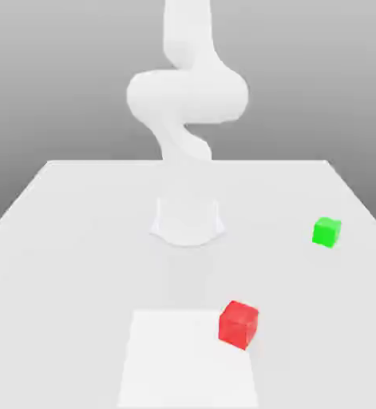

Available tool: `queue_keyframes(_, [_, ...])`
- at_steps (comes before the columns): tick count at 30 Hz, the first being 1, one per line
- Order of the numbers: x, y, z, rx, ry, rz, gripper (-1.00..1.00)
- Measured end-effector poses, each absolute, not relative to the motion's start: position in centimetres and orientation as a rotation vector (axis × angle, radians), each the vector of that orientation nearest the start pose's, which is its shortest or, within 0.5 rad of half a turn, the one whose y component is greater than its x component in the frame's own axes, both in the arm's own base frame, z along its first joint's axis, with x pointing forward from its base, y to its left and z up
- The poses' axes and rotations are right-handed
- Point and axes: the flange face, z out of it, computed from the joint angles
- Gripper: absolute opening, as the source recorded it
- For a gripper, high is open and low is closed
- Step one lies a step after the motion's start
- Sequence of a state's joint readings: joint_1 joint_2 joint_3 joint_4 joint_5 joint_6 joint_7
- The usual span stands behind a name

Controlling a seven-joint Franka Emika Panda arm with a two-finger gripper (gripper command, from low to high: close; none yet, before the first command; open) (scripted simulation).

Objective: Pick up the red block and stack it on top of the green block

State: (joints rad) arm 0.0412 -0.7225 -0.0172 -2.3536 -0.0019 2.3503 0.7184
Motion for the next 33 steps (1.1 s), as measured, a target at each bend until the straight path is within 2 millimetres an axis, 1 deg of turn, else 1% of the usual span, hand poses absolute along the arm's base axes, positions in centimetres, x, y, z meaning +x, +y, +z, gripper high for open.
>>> queue_keyframes(2, [40.2,1.6,61.2,-2.660,0.811,-0.860,0.00])
queue_keyframes(4, [42.0,2.6,56.2,-2.756,0.693,-0.774,0.00])
queue_keyframes(6, [43.1,3.6,51.2,-2.840,0.569,-0.684,0.00])
queue_keyframes(9, [43.7,5.2,43.7,-2.949,0.367,-0.541,0.00])
queue_keyframes(11, [43.3,6.3,38.7,-3.009,0.222,-0.439,0.00])
queue_keyframes(13, [42.2,7.2,33.7,-3.058,0.066,-0.329,0.00])
queue_keyframes(15, [40.7,7.9,29.0,-3.092,-0.091,-0.218,0.00])
queue_keyframes(18, [37.5,8.7,22.8,-3.115,-0.331,-0.054,0.00])
queue_keyframes(19, [37.0,8.7,21.6,-3.111,-0.365,-0.024,0.00])
queue_keyframes(21, [36.6,9.0,19.9,-3.097,-0.395,0.002,0.00])
queue_keyframes(29, [36.5,8.8,15.0,-3.102,-0.394,0.006,0.00])
queue_keyframes(30, [36.4,8.7,14.5,-3.109,-0.395,0.004,-1.00])
queue_keyframes(33, [36.4,8.7,14.5,-3.109,-0.395,0.005,-1.00])
